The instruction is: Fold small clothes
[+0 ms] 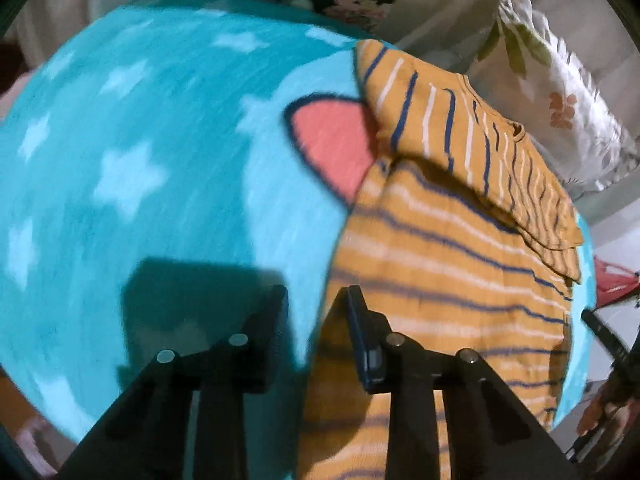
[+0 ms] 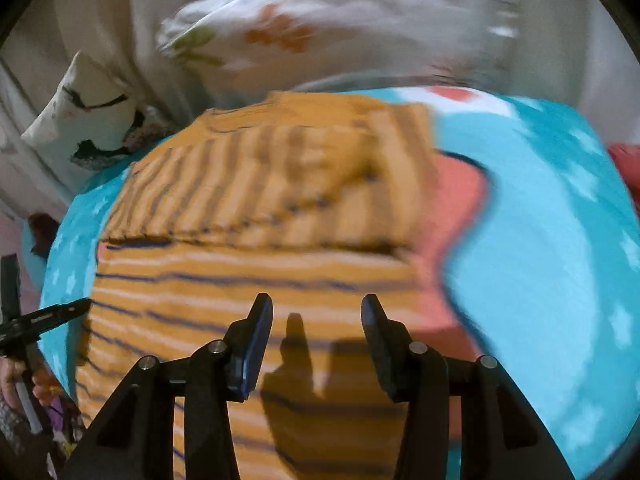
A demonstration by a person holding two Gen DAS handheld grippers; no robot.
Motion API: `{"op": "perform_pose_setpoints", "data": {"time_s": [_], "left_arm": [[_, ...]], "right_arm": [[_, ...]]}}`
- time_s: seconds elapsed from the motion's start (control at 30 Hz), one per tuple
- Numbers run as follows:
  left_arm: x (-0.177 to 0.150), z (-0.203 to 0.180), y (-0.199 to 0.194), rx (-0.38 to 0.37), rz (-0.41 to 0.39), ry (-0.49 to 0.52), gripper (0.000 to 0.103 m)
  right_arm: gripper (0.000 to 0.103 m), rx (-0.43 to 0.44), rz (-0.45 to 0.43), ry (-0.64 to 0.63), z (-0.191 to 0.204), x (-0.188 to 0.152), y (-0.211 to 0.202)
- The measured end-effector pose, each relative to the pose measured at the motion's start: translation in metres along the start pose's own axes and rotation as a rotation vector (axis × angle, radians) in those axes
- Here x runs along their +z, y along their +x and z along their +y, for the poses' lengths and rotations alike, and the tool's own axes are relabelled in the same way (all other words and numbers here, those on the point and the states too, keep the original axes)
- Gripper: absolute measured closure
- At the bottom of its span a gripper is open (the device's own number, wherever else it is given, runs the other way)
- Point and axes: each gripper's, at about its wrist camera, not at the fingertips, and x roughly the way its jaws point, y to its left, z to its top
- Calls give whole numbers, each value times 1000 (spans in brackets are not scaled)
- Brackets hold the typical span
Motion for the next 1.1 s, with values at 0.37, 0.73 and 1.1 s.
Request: {"op": "perform_pose_setpoints", "data": {"time_s": [0.37,0.73,1.1], "left_arm": [[-74,3,-4,-330,18,-154,44],[-123,-6,-6,-363,27,-178,61],[-130,-17,-6,-326,15,-147,61]], "right_arm": [[47,384,122,335,-79,-91,-8],[47,693,222,389,-60,-135,2],[47,761,294,330,-39,-158,2]]}}
